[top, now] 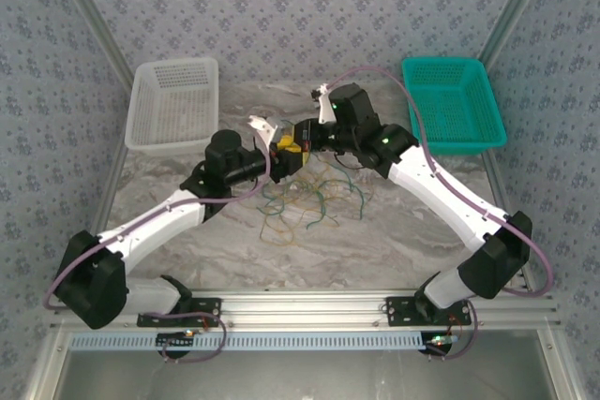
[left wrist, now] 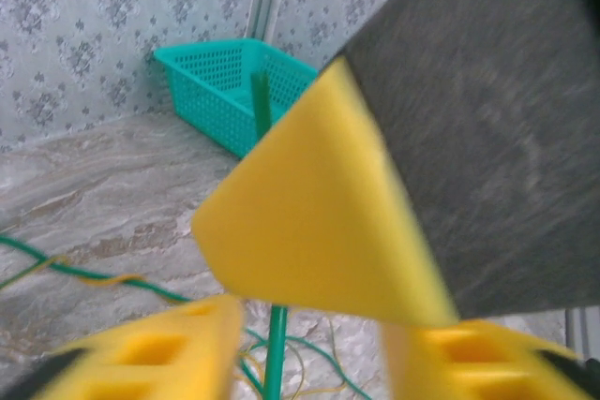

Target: Untangle the cables

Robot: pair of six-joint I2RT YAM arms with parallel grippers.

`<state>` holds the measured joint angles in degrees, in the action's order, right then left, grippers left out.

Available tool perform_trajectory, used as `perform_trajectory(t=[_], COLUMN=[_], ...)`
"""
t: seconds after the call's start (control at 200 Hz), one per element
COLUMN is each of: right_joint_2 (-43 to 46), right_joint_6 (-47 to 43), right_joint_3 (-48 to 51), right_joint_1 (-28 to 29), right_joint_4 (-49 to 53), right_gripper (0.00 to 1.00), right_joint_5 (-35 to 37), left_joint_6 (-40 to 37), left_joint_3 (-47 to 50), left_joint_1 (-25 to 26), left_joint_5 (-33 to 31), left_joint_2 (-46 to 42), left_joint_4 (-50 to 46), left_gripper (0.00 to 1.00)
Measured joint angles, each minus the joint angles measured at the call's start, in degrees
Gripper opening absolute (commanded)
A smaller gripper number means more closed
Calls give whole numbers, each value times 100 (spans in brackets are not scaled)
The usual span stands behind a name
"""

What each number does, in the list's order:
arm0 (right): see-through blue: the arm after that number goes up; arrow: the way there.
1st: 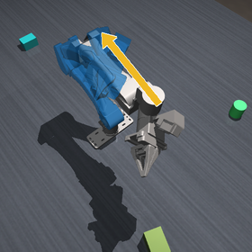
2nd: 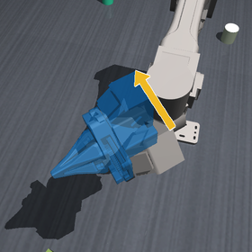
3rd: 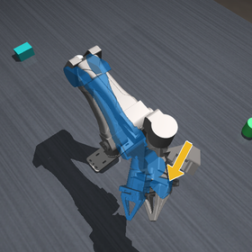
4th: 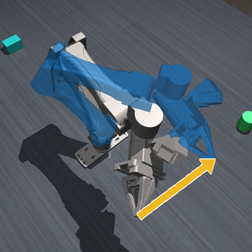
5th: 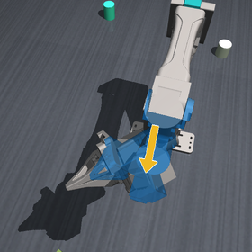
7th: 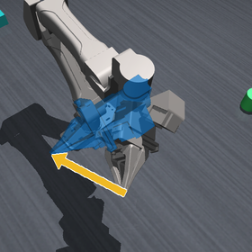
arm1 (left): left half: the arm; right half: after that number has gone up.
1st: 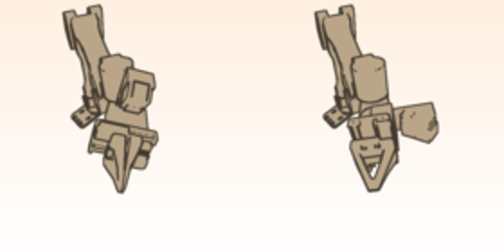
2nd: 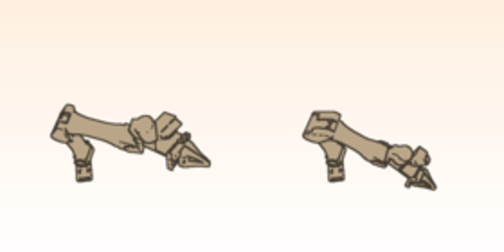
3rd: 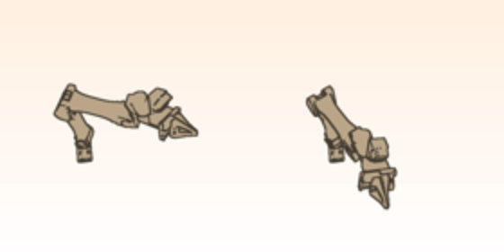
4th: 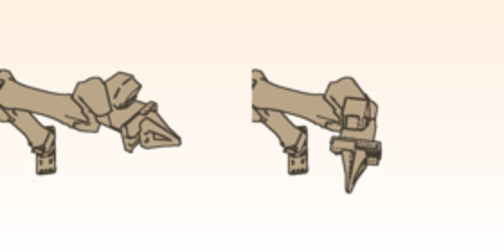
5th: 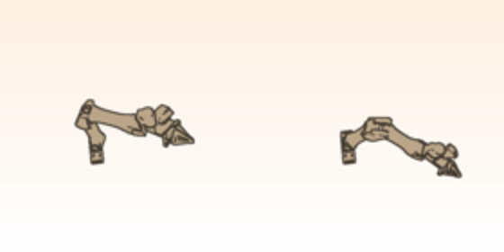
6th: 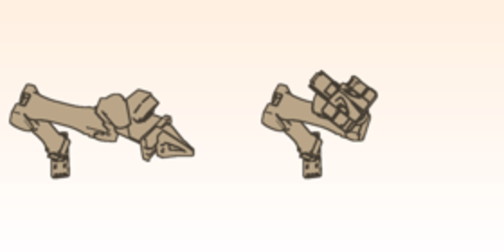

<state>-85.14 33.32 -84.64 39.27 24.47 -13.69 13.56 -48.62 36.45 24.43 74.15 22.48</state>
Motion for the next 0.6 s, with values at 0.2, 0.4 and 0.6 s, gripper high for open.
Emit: perform_trajectory(t=[0.2,0.4,0.6], right_joint_2=[105,238,824], right_joint_6=[35,33,-175], right_joint_3=[160,321,826], right_joint_1=[-17,7,-55], right_joint_4=[-138,-387,-634], right_gripper=[0,14,68], right_joint_5=[83,31,227], left_joint_6=[-24,28,424], left_joint_3=[2,96,507], left_joint_1=[24,37,-361], left_joint_5=[-264,-385,-463], left_joint_2=[-13,-175,-358], left_joint_4=[-28,42,356], left_gripper=[0,0,0])
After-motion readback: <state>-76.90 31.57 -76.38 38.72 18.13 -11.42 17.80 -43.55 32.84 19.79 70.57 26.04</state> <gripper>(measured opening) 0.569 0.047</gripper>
